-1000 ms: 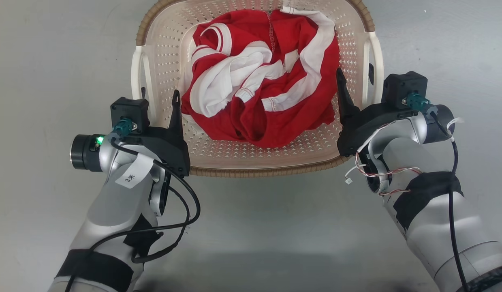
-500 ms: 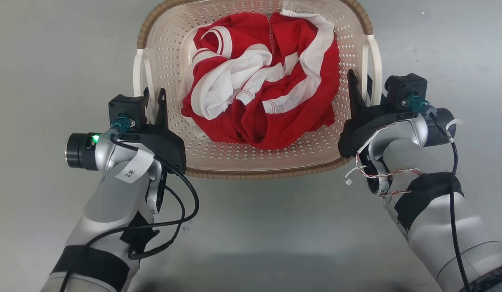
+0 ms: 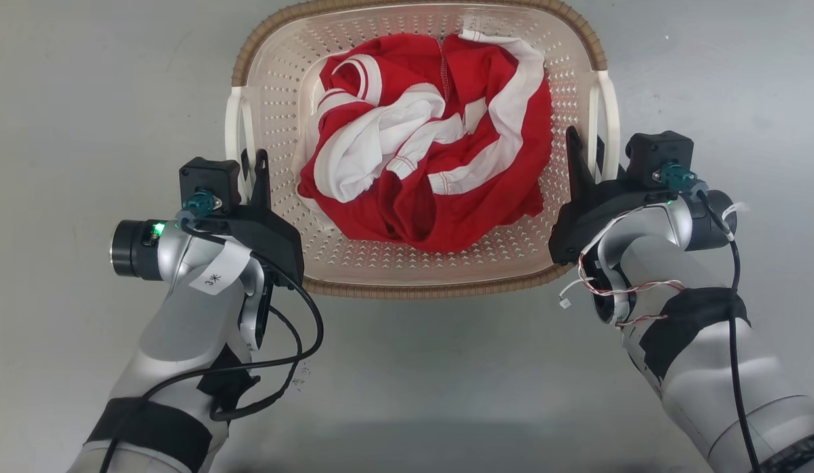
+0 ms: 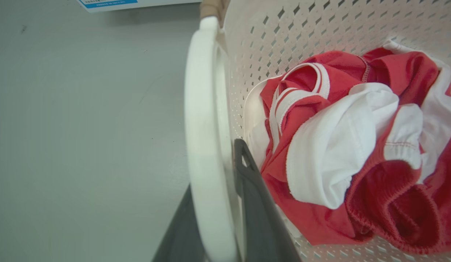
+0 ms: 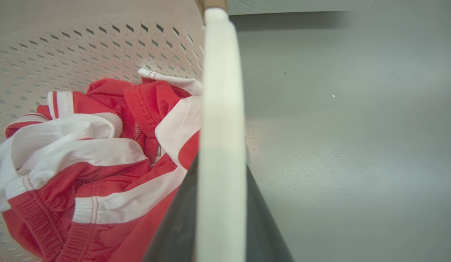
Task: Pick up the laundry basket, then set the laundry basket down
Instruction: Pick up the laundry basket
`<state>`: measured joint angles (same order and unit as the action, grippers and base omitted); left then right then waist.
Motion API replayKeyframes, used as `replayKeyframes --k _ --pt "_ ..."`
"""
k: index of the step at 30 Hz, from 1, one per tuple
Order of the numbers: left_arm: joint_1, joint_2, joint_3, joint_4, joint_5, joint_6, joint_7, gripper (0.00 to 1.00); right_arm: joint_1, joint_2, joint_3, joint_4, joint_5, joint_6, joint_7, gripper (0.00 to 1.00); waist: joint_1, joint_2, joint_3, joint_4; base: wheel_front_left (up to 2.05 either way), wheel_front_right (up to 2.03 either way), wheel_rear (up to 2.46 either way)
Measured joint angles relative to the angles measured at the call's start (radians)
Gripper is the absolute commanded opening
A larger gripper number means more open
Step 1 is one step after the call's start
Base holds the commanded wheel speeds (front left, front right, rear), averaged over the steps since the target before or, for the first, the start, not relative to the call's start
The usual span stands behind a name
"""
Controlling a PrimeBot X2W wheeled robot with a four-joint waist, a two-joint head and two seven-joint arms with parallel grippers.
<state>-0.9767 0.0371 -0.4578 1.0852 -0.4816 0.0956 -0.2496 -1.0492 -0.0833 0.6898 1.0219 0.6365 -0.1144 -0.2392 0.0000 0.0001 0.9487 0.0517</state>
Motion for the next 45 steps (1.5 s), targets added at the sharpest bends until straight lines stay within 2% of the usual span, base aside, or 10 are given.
replayKeyframes --k 18,45 --pt "0.083 -0.005 -0.082 0.034 -0.025 0.001 0.000 0.00 0.100 0.006 0.056 0.039 0.083 0.000 -0.001 0.00 0.0000 0.0000 -0.141 -0.015 0.00 0.00 0.00" --pt "0.376 0.006 -0.233 0.029 -0.152 0.010 0.034 0.00 0.409 0.009 0.208 0.020 0.233 -0.009 0.020 0.00 -0.0003 -0.0002 -0.484 -0.010 0.00 0.00 0.00"
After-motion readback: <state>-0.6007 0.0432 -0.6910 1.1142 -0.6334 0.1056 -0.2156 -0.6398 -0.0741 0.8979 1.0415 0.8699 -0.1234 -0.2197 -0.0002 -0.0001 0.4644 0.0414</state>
